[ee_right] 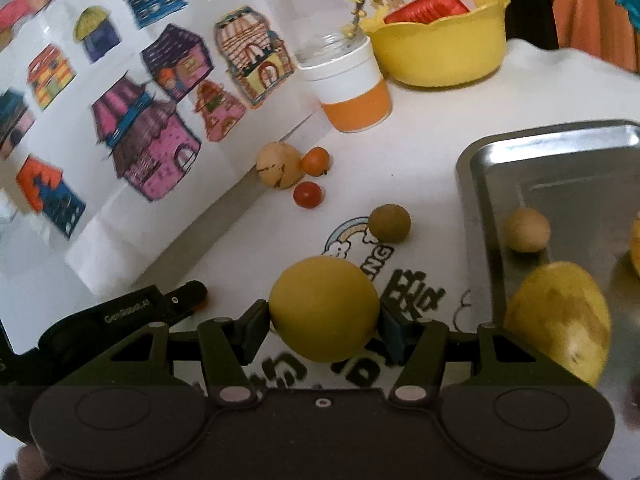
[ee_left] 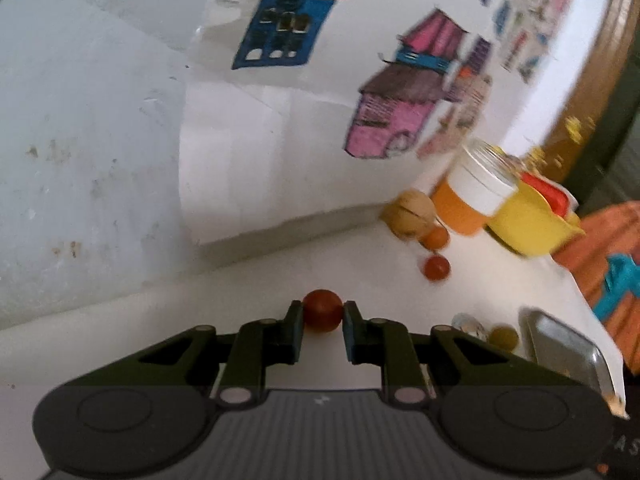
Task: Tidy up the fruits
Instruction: 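Carry the yellow fruit and the red tomato over the metal tray with both tools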
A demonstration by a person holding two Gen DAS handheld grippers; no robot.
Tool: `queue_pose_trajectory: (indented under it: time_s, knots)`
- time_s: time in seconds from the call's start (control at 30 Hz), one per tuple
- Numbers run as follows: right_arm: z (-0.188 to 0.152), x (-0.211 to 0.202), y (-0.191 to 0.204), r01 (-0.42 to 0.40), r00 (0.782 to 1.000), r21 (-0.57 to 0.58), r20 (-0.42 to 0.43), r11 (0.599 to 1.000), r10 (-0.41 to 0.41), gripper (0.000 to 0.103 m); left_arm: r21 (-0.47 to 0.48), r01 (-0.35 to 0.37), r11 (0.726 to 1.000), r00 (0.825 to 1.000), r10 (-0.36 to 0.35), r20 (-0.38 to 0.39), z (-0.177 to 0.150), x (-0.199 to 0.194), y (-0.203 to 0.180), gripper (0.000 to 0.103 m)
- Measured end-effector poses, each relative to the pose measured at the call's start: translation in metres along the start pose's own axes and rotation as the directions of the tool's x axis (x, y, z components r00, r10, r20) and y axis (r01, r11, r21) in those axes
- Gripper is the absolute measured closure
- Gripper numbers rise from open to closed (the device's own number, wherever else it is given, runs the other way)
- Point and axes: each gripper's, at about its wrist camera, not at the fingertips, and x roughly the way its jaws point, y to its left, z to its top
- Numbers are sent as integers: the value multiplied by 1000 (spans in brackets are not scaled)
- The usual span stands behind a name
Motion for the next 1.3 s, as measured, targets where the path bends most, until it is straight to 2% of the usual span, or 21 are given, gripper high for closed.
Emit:
queue_pose_trajectory:
  time_s: [0.2, 0.37, 0.67, 0.83, 1.0, 1.3]
  knots:
    - [-17, -14, 7, 19, 999, -79, 32, 997, -16, 42, 102, 81, 991, 996, -77, -47, -11, -13, -2, 81]
    - [-33, -29, 7, 29, 998, -101, 59, 994, -23, 42, 183, 139, 973, 989, -127, -73, -24, -26, -5, 81]
    - [-55, -70, -3, 44, 991, -86, 126, 995, -33, 42, 243, 226, 943, 974, -212, -85, -35, -42, -27, 81]
    - [-64, -102, -7, 80, 976, -110, 208, 991, -55, 42, 246, 261, 933, 965, -247, -89, -39, -45, -44, 81]
    - [-71, -130, -18, 125, 958, -116, 274, 985, -89, 42, 267, 312, 912, 950, -294, -107, -49, -50, -67, 81]
    - [-79, -156, -49, 194, 937, -72, 307, 978, -163, 42, 303, 398, 866, 917, -368, -155, -74, -60, -106, 81]
